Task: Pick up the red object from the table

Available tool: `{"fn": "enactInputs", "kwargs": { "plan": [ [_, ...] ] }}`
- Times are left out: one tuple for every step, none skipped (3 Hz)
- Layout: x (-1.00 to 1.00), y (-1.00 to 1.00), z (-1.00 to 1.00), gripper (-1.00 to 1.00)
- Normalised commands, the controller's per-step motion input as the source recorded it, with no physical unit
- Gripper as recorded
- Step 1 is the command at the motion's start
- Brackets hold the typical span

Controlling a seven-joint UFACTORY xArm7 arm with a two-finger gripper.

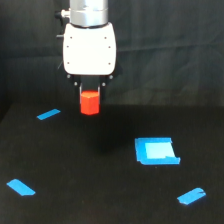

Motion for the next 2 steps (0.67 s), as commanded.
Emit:
{"fn": "enactInputs", "kwargs": {
  "plan": [
    [0.09, -0.01, 0.08, -1.0],
    [0.04, 0.03, 0.1, -1.0]
  ]
}}
